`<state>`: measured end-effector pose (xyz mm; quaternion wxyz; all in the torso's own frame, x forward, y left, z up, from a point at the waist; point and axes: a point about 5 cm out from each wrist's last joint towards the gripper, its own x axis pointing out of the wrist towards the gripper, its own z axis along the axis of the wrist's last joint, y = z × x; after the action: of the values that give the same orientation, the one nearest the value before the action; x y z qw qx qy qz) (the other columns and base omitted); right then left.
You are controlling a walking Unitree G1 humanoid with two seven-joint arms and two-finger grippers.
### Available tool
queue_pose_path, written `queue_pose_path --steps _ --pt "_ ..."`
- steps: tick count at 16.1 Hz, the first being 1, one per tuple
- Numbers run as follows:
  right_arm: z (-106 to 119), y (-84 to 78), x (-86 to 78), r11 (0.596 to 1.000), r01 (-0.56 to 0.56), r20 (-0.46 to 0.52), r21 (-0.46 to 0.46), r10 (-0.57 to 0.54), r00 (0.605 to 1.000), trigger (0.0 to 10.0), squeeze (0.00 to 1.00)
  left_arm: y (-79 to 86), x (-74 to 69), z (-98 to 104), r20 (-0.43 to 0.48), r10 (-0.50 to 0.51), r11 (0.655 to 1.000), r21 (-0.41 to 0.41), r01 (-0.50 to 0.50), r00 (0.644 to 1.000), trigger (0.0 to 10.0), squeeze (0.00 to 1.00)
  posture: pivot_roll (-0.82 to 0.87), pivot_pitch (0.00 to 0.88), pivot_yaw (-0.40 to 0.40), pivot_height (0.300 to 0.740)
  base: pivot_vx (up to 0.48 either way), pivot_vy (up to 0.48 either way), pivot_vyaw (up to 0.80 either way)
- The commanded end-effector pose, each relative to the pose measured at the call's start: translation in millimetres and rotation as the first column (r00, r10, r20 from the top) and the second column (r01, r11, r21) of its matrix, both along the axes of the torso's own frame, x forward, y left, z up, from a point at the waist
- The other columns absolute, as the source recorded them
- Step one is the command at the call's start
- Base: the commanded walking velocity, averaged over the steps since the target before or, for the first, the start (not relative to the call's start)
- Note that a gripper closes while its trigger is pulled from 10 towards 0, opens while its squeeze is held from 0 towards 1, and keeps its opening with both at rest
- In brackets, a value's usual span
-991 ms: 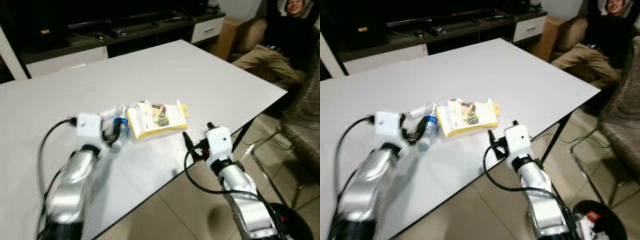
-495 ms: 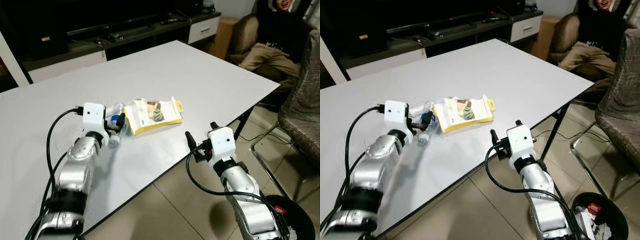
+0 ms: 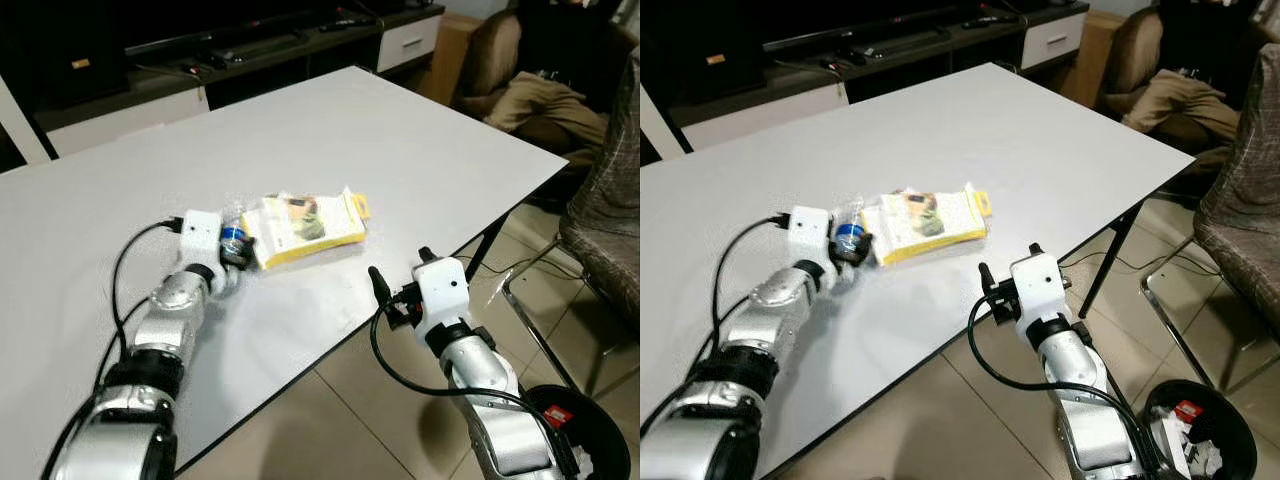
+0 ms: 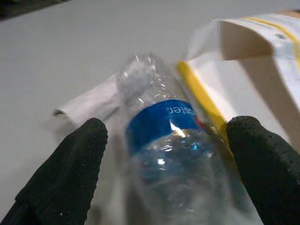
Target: Picking trash to rubbish bin
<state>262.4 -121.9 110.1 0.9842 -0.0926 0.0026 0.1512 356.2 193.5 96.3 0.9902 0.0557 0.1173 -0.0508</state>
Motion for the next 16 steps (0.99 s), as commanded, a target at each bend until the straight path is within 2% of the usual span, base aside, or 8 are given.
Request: queue_pose_path --steps 1,8,9,10,11,13,14,16 --pt "4 0.3 -1.4 1.000 0.001 0.010 0.001 -0.001 1.000 10.0 0.00 -0.2 3.9 4 0.009 -0.002 1.000 0.007 0.002 1.000 10.0 0.00 -0.05 0.000 0.031 0.740 0.000 0.000 0.00" --pt "3 3.0 -1.2 1.000 0.002 0.006 0.006 -0.002 1.000 10.0 0.00 -11.2 3.5 -11 -0.041 -0.067 0.997 0.027 0.068 0.997 10.0 0.00 -0.06 0.000 0.030 0.740 0.000 0.000 0.00" --pt "4 4.5 -0.8 1.000 -0.001 0.008 0.007 0.001 1.000 10.0 0.00 -8.2 3.7 -12 -0.051 -0.048 0.997 0.061 0.051 0.998 10.0 0.00 -0.06 0.000 0.030 0.740 0.000 0.000 0.00" --pt "4 4.8 -0.5 1.000 -0.001 0.008 0.007 0.001 1.000 10.0 0.00 -7.1 3.9 -12 -0.051 -0.038 0.997 0.060 0.041 0.998 10.0 0.00 -0.06 0.000 0.030 0.740 0.000 0.000 0.00" --pt "4 4.8 0.2 1.000 -0.001 0.009 0.007 0.001 1.000 10.0 0.00 -4.6 4.9 -11 -0.049 -0.019 0.998 0.061 0.022 0.999 9.0 0.00 -0.06 0.000 0.030 0.740 0.000 0.000 0.00" --pt "5 4.6 1.5 1.000 0.002 0.012 0.007 -0.002 1.000 10.0 0.00 -2.4 6.0 -9 -0.045 -0.018 0.998 0.061 0.021 0.999 4.0 0.00 -0.06 0.000 0.031 0.740 0.000 0.000 0.00" --pt "5 4.9 2.2 1.000 0.002 0.014 0.008 -0.002 1.000 10.0 0.00 -1.5 6.0 -10 -0.046 -0.013 0.998 0.063 0.016 0.999 0.0 0.00 -0.06 0.000 0.031 0.740 0.000 0.000 0.00" --pt "5 5.8 2.8 1.000 0.003 0.014 0.010 -0.003 1.000 10.0 0.00 0.3 6.0 -10 -0.048 0.002 0.998 0.066 0.001 0.999 0.0 0.00 -0.06 0.000 0.029 0.740 0.000 0.000 0.00"
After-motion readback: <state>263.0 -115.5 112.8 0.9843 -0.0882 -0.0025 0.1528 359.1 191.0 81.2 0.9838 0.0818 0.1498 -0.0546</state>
